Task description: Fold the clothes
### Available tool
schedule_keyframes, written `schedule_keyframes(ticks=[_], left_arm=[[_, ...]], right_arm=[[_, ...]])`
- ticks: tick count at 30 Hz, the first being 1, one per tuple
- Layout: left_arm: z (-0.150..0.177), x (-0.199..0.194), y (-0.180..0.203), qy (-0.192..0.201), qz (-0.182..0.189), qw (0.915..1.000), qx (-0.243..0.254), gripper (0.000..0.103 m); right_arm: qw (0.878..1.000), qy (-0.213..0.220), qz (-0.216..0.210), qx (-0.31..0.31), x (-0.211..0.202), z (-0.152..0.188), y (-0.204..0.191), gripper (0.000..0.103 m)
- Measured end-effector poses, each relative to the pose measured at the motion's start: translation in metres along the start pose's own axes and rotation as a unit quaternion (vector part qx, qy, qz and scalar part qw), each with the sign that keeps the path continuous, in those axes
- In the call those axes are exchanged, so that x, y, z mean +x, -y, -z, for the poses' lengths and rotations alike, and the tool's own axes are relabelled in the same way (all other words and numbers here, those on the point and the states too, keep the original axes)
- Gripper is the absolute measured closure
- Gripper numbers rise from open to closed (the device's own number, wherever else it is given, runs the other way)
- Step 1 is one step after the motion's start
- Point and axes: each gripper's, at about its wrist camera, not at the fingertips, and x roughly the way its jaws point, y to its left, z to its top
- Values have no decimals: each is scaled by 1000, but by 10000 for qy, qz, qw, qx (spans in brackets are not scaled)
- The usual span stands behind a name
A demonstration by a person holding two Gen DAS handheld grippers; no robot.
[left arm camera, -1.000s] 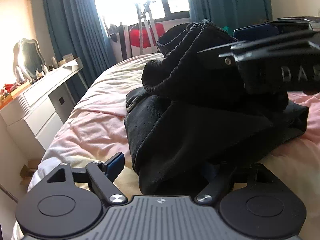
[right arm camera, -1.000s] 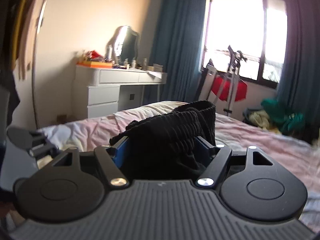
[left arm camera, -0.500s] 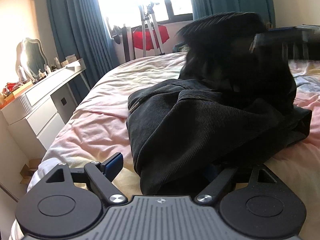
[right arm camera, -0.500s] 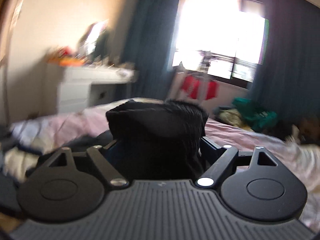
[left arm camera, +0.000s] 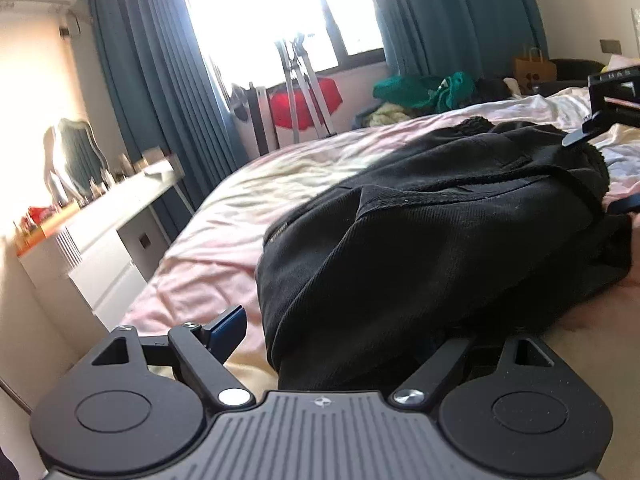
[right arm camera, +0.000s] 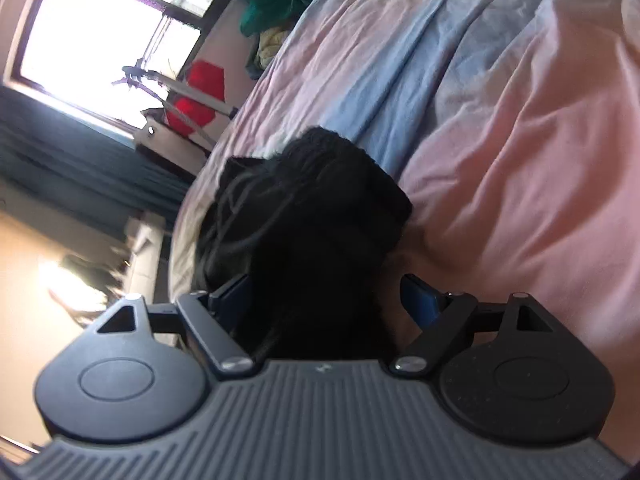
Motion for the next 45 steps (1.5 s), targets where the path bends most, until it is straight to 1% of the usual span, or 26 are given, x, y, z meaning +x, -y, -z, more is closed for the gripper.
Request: schedule_keyframes(ticks=[4,5,6,8,9,10,13,15,18,20,23,24,25,26,27,28,30,32,34,35,37,39,40,41,43,45], left_arm=[[-1,0,0,309,-174,9994,-43,16],[-3,0,-3,352,-183,9991,-165,15],[-3,-2,-8,377,-179,9986,-327,15],[-5,-3,-19,392,-132,9970,-651,15],[-6,-4,-23,385,-136,9960,-797,15],[-7,-5,-28,383,-160,9948,-931,15],[-9,-8,-42,333,-293,9900,-1338,15],[-8,-7,-54,166,-213,9846,-1729,15],[-3,0,-68,-278,-14,9758,-2170,14],[0,2,-72,-436,27,9729,-2271,14],[-2,1,-73,-454,25,9734,-2244,14],[-2,1,-73,-458,25,9738,-2229,14],[-1,2,-73,-471,32,9735,-2239,14],[0,2,-72,-486,47,9727,-2270,14],[1,3,-71,-500,63,9718,-2303,14],[1,4,-72,-511,84,9707,-2346,14],[1,5,-72,-522,101,9694,-2397,13],[1,5,-71,-500,66,9702,-2369,13],[0,5,-70,-483,40,9714,-2325,12],[0,5,-70,-493,46,9709,-2342,12],[0,5,-70,-505,51,9706,-2352,12],[0,4,-71,-508,54,9704,-2359,12],[-1,4,-71,-518,60,9701,-2368,12],[-1,3,-71,-525,71,9699,-2377,13],[-6,-2,-71,-479,134,9713,-2325,14],[-14,-15,-69,-414,199,9770,-2080,14]], right_arm=[[9999,-17,-84,-69,12,3,-2,20],[9999,-33,-141,-30,16,3,-4,23],[9998,-31,-199,8,16,1,-3,31],[9997,46,-239,-27,11,-1,-4,43],[9996,55,-232,-115,8,-2,-7,55],[9994,36,-272,-207,2,-2,-11,61],[9979,-62,-491,-424,-17,3,-22,67],[9973,-144,-450,-564,-23,9,-26,67],[9957,-259,-139,-882,-21,20,-27,65],[9919,-236,20,-1246,-17,27,-31,62],[9838,-255,150,-1768,-17,33,-39,54],[9825,-264,198,-1835,-16,34,-39,48],[9818,-273,258,-1862,-14,35,-39,37],[9811,-283,319,-1889,-12,36,-39,31],[9803,-292,379,-1916,-10,36,-40,20],[9796,-323,415,-1942,-8,37,-38,15],[9830,-493,321,-1737,1,36,-29,16],[9884,-723,50,-1333,14,31,-18,15],[9900,-871,-272,-1073,28,26,-11,3],[9877,-958,-409,-1162,36,24,-11,2],[9831,-1124,-542,-1342,48,22,-13,1],[9827,-1178,-706,-1241,49,21,-12,1],[9834,-1163,-801,-1141,47,21,-10,5],[9841,-1128,-828,-1094,44,21,-9,9],[9848,-1054,-718,-1182,38,22,-11,25],[9845,-989,-625,-1309,34,24,-12,35]])
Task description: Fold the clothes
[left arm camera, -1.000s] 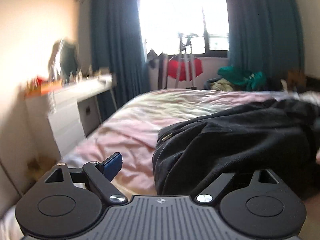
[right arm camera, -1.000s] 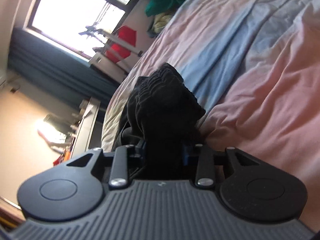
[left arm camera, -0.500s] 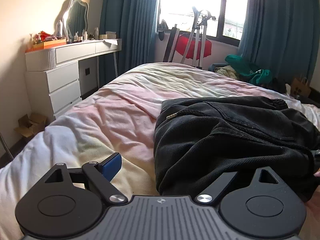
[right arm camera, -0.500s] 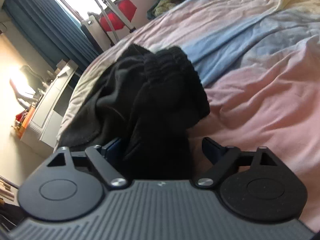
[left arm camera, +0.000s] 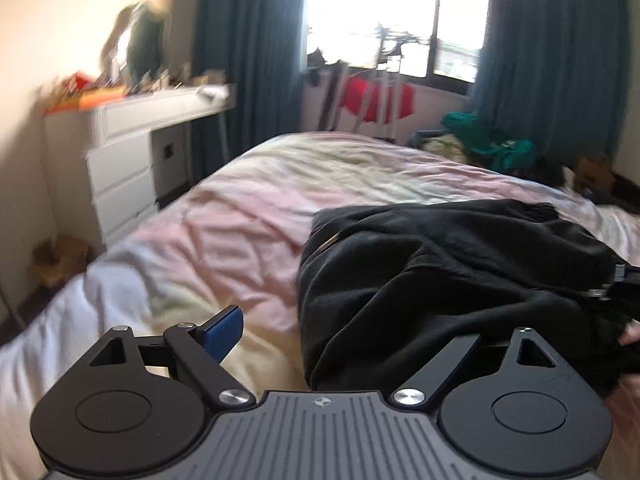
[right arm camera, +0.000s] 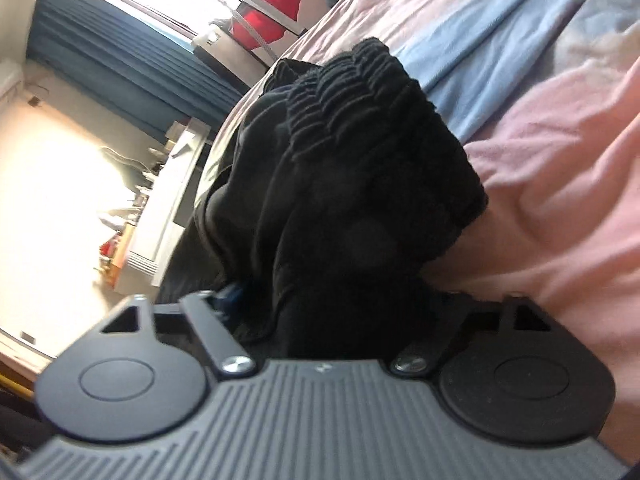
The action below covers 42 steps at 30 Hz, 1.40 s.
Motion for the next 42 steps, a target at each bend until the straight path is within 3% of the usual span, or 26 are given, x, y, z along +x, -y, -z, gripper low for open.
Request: schedule_keyframes(ticks=[3,6,7,10,13,15,18,21,22,25,27,30,33,36,42], left_arm=[[-7,-28,-1,124,348,9993,109,14],[-18,-54,-20,444,1065,9925,-408,0],[-23,-57,-28,501,1212,9892,-647,0],[-43,-27,-46,49,1539,9796,-1287,0],[-52,37,-62,-1013,1901,9564,-1973,1],[-50,75,-71,-1484,1951,9400,-2373,2],[-36,112,-81,-1929,1985,9174,-2858,3],[-16,131,-86,-2136,2329,8907,-3266,3],[-13,133,-85,-2125,2478,8870,-3266,3],[-15,137,-79,-2120,2647,8944,-2917,9],[-15,135,-79,-2050,2629,8992,-2833,21],[-15,126,-79,-1868,2588,9074,-2735,40],[-16,114,-80,-1650,2549,9158,-2629,55],[-23,93,-81,-1421,2577,9230,-2479,60],[-50,35,-65,-1180,2768,9249,-2325,61]], right_arm=[[9999,42,100,-34,-3,-2,0,44],[9998,75,180,11,-6,-4,0,48],[9997,82,214,-10,-6,-4,-1,48],[9995,102,284,-71,-5,-4,-5,48],[9995,125,279,-98,-4,-4,-6,48],[9994,139,280,-129,-3,-3,-7,48],[9995,143,244,-105,-2,-3,-6,48],[9996,169,235,-47,2,-3,-5,48],[9996,184,232,-48,4,-4,-6,48],[9995,220,210,3,6,-5,-7,48],[9995,250,207,-11,5,-5,-10,49],[9984,477,114,-272,-5,-3,-20,62],[9960,744,-76,-493,-18,1,-35,67],[9942,918,-228,-520,-31,3,-49,69],[9924,1080,-462,-371,-83,-7,-57,70]])
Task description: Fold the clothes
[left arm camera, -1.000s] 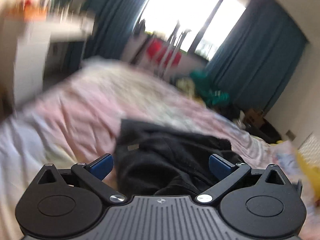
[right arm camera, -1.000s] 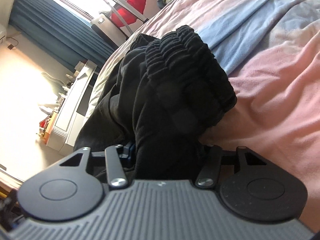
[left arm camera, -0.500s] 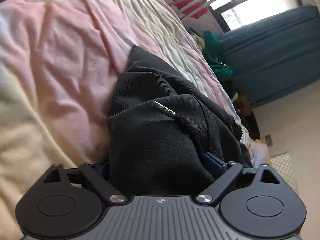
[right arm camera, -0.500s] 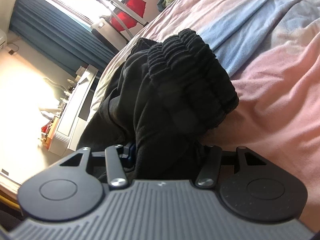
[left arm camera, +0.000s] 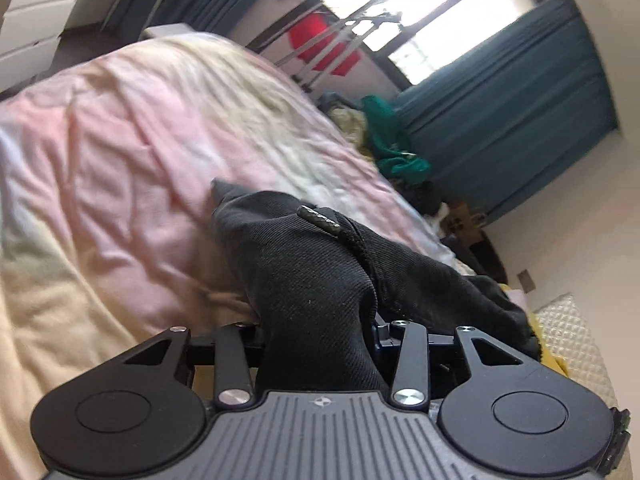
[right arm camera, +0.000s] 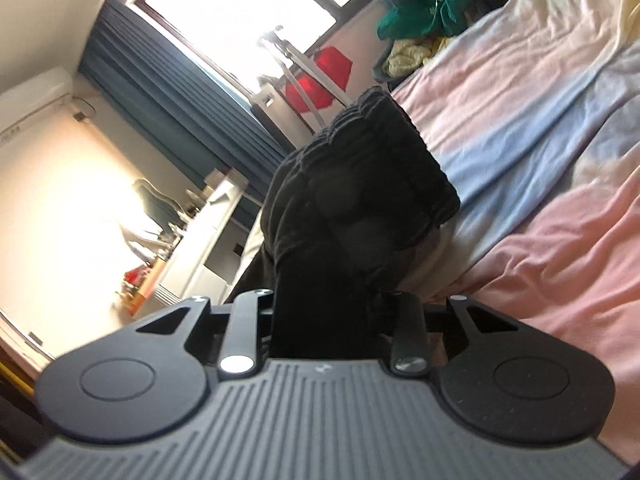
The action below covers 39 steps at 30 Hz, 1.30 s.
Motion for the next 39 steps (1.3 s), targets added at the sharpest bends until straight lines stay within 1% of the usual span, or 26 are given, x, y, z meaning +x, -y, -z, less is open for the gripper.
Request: schedule_keyframes(ticks=[2,4,5,8,11,14,16,19,21,23,25,27,29,30,31,32,34,36,38,39], left_arm=[[2,-3,26,-16,50,9999,105,61],[4,4,56,-47,133,9996,228,61],[6,12,73,-71,182,9994,298,61],[9,49,130,-200,416,9975,537,61],[20,106,186,-411,701,9942,701,61],[32,172,242,-684,933,9899,821,61],[44,223,277,-851,1095,9866,860,61],[68,292,322,-939,1219,9807,1208,61],[83,328,335,-1049,1300,9783,1225,60],[97,363,339,-1165,1373,9740,1373,60],[111,390,334,-1317,1347,9702,1523,60],[127,410,320,-1580,1200,9655,1685,59],[136,414,297,-1819,1162,9599,1790,58],[141,415,285,-1933,1164,9569,1829,57],[144,415,274,-2013,1181,9542,1870,56],[144,412,268,-1998,1240,9529,1917,54],[143,404,259,-1968,1326,9506,2002,51],[139,394,262,-1923,1188,9520,2063,49],[134,377,272,-1792,958,9522,2280,50],[131,365,278,-1732,859,9519,2376,52]], right_arm=[[9999,80,-38,104,-19,-11,3,70],[9996,201,-38,197,-39,-26,10,70],[9993,279,-25,244,-50,-35,15,70],[9978,583,41,298,-84,-70,36,70],[9954,920,215,188,-116,-113,70,71],[9910,1205,545,204,-141,-161,108,71],[9867,1402,806,182,-154,-192,133,71],[9783,1704,1174,129,-166,-232,173,71],[9724,1872,1373,229,-169,-246,203,71],[9666,1999,1552,397,-170,-248,233,71],[9623,1982,1772,571,-162,-238,258,70],[9601,1783,2027,725,-152,-218,279,70],[9586,1493,2223,965,-142,-193,297,69],[9566,1330,2330,1136,-138,-179,305,66],[9543,1266,2364,1322,-137,-169,312,62],[9519,1259,2354,1505,-137,-160,317,60],[9492,1388,2196,1774,-143,-147,323,55],[9461,1339,2269,1884,-146,-148,322,52],[9409,1209,2599,1804,-151,-158,311,51],[9375,1158,2796,1719,-154,-162,302,51]])
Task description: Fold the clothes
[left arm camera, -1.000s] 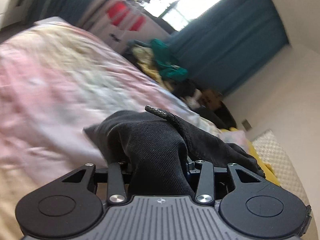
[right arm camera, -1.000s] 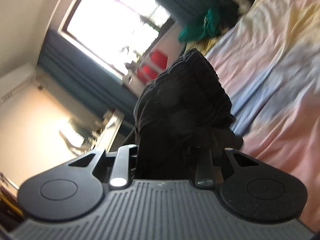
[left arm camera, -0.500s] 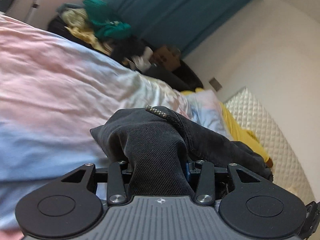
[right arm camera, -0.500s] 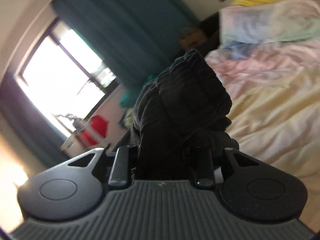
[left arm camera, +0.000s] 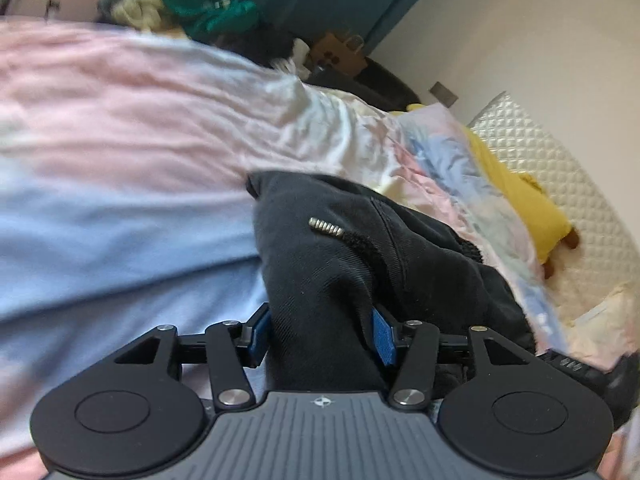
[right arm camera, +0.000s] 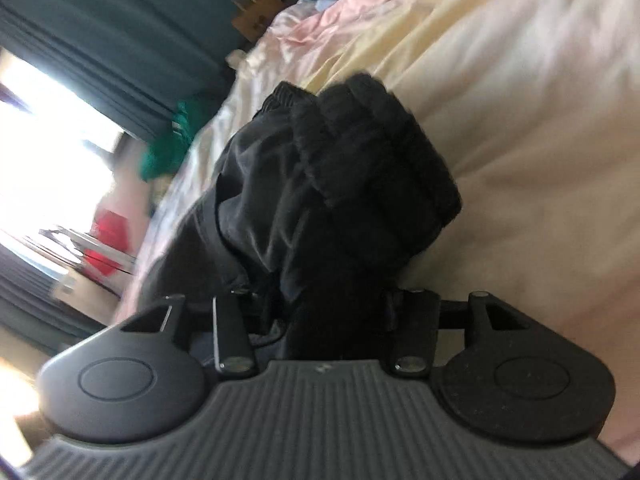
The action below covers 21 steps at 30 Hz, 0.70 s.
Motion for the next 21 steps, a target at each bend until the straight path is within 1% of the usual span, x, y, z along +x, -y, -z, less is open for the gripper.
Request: schedule_keyframes(ticks=[2,4,7,9,11,14,16,18,19,21], left_arm=[[-4,-33,16,1,-130,9998,130,52],[-8,-59,31,-10,-255,9993,283,52],[-12,-105,56,138,-469,9967,650,52],[-14,-135,73,292,-554,9946,831,52],[-13,-165,90,435,-609,9926,952,50],[-4,-207,116,615,-812,9870,1242,48],[5,-234,132,734,-909,9826,1444,42],[15,-260,142,915,-925,9794,1546,28],[20,-271,147,996,-985,9771,1602,24],[31,-293,155,1128,-1078,9723,1738,21]], right_arm=[[9992,65,280,-264,-20,-3,-15,51],[9974,246,350,-588,-42,-7,-27,52],[9909,504,414,-1178,-78,-9,-51,52],[9877,601,377,-1395,-101,-7,-67,51],[9845,717,224,-1584,-128,0,-82,51],[9791,844,94,-1847,-158,11,-103,51],[9748,892,199,-2036,-176,22,-114,51],[9709,967,236,-2179,-193,34,-124,51],[9695,996,190,-2233,-200,41,-129,51],[9670,1047,136,-2317,-212,55,-137,50]])
